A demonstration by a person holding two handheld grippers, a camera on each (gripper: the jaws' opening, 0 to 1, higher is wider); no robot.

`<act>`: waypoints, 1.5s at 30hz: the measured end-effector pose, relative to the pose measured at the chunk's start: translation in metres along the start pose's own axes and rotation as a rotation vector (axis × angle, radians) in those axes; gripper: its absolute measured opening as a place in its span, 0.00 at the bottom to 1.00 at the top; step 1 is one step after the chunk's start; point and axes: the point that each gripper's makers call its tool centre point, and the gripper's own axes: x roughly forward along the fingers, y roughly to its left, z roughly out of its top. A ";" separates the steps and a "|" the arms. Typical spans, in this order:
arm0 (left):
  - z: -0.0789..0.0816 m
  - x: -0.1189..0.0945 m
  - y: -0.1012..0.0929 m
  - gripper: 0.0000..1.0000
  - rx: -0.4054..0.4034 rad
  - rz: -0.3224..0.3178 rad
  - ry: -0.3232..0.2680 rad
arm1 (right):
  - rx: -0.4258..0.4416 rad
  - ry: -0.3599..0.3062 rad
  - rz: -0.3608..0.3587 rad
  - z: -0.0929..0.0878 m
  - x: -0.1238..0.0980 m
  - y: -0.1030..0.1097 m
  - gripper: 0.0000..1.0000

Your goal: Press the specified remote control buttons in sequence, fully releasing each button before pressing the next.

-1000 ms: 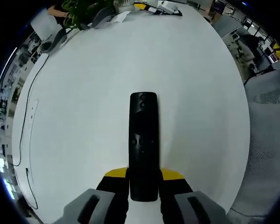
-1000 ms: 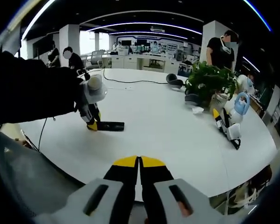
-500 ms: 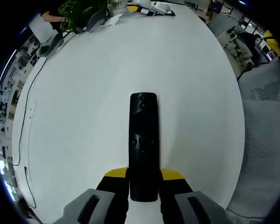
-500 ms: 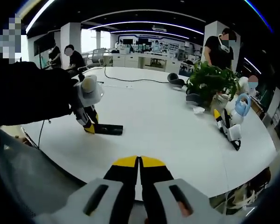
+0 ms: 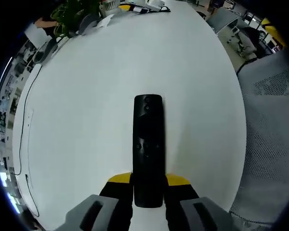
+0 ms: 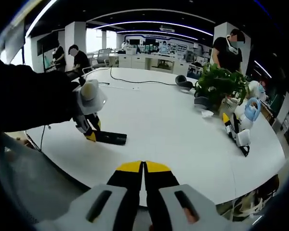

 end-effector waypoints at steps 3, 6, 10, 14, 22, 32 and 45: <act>-0.001 -0.001 -0.004 0.24 0.001 0.001 -0.002 | 0.001 0.000 0.001 0.000 0.000 0.000 0.00; -0.002 -0.001 -0.009 0.24 0.003 -0.001 -0.004 | -0.003 0.001 0.004 0.000 0.000 0.001 0.00; -0.003 -0.001 -0.017 0.24 0.011 -0.003 -0.007 | -0.007 0.002 0.008 0.000 0.000 0.002 0.00; -0.004 -0.002 -0.024 0.24 0.009 -0.003 -0.010 | -0.008 0.007 0.009 -0.001 0.000 0.002 0.00; -0.004 -0.003 -0.035 0.24 0.020 -0.004 -0.012 | -0.016 0.007 0.016 -0.002 0.000 0.004 0.00; -0.006 -0.003 -0.048 0.24 0.019 -0.006 -0.021 | -0.027 0.017 0.022 -0.004 0.001 0.006 0.00; -0.008 -0.004 -0.071 0.24 0.033 -0.007 -0.029 | -0.040 0.022 0.026 -0.004 0.001 0.009 0.00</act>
